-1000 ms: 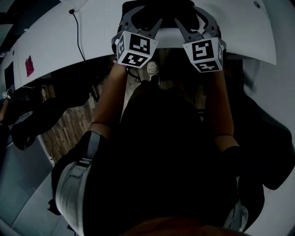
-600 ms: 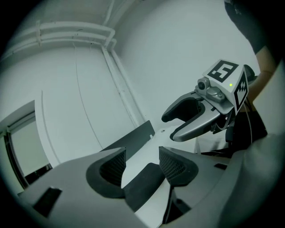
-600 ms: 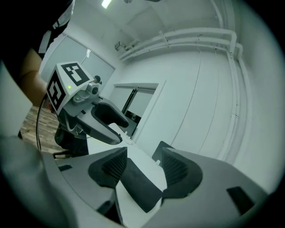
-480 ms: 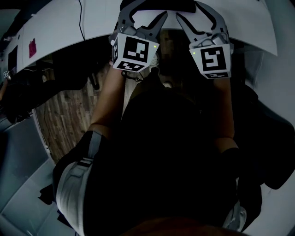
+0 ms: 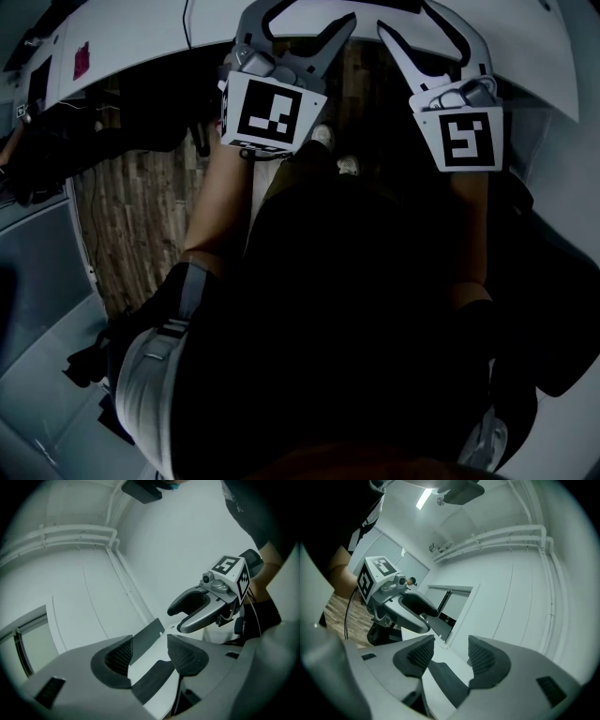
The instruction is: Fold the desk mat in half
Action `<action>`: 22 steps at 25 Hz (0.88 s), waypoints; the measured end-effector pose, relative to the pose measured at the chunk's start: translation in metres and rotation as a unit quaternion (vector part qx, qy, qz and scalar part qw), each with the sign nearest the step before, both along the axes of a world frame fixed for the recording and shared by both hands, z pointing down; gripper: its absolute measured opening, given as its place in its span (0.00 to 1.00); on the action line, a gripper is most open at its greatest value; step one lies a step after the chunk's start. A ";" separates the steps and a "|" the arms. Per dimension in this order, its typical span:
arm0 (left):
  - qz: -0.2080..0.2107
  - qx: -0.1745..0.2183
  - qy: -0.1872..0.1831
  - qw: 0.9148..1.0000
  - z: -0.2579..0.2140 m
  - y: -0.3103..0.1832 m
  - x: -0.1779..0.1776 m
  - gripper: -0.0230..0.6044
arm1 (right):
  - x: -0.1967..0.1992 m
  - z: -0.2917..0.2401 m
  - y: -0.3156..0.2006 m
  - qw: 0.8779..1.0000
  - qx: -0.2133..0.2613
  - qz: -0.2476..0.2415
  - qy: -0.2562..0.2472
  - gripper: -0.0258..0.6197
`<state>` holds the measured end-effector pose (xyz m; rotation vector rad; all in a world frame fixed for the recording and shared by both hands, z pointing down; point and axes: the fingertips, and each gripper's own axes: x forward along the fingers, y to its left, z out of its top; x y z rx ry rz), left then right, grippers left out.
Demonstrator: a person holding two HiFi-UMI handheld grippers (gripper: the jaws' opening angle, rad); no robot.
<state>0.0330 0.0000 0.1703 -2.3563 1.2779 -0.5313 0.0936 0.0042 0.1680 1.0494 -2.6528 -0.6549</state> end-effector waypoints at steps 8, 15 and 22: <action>0.036 0.018 -0.012 0.999 -0.001 0.029 0.002 0.41 | -0.009 -0.011 0.019 1.000 0.015 -0.012 0.014 0.41; 0.055 0.055 -0.006 0.997 -0.018 0.039 0.003 0.35 | -0.014 -0.017 0.027 0.999 0.031 -0.019 0.022 0.41; 0.039 0.065 -0.003 0.997 -0.027 0.044 -0.004 0.12 | -0.017 -0.020 0.038 0.999 0.035 -0.028 0.020 0.24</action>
